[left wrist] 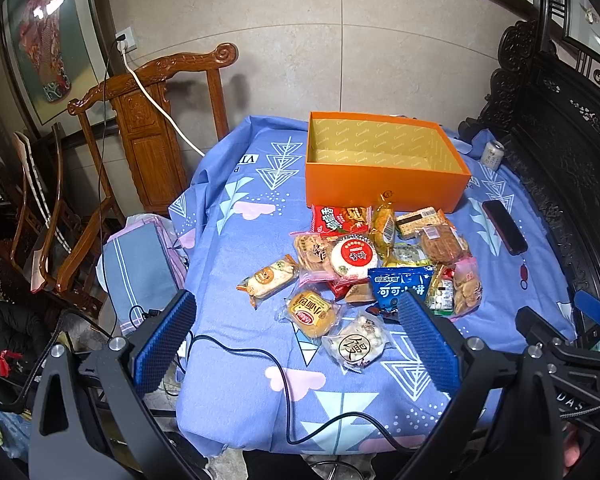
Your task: Organize snacks
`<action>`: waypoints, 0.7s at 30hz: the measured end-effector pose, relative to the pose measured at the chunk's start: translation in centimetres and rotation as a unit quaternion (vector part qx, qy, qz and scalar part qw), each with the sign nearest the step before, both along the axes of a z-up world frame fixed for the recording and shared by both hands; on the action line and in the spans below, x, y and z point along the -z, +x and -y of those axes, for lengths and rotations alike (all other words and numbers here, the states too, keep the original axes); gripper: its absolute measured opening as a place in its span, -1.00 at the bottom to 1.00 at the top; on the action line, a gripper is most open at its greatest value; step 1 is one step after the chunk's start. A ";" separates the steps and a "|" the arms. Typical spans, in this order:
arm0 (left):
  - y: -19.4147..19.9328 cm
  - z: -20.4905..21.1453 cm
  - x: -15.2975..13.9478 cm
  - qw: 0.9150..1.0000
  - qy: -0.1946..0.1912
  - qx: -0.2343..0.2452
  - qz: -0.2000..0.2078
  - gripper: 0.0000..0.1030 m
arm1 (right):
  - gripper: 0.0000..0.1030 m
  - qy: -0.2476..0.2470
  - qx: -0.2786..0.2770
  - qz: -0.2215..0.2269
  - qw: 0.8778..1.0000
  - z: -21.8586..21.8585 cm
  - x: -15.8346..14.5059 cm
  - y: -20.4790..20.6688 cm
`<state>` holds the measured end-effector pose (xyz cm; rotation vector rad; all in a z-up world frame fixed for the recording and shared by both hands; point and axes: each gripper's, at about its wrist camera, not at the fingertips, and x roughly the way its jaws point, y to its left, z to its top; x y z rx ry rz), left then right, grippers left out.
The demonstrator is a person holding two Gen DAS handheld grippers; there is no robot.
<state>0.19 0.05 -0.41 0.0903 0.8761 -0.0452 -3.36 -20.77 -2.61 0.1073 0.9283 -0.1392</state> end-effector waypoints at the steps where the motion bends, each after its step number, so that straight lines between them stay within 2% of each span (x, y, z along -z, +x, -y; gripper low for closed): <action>1: 0.0 0.0 0.0 1.000 0.000 0.000 0.000 0.92 | 0.93 0.000 -0.001 0.000 1.000 0.0 0.1 0.1; 21: 0.4 -0.2 0.2 1.000 0.000 0.001 -0.002 0.92 | 0.93 -0.003 -0.002 -0.007 1.000 -0.1 0.6 0.9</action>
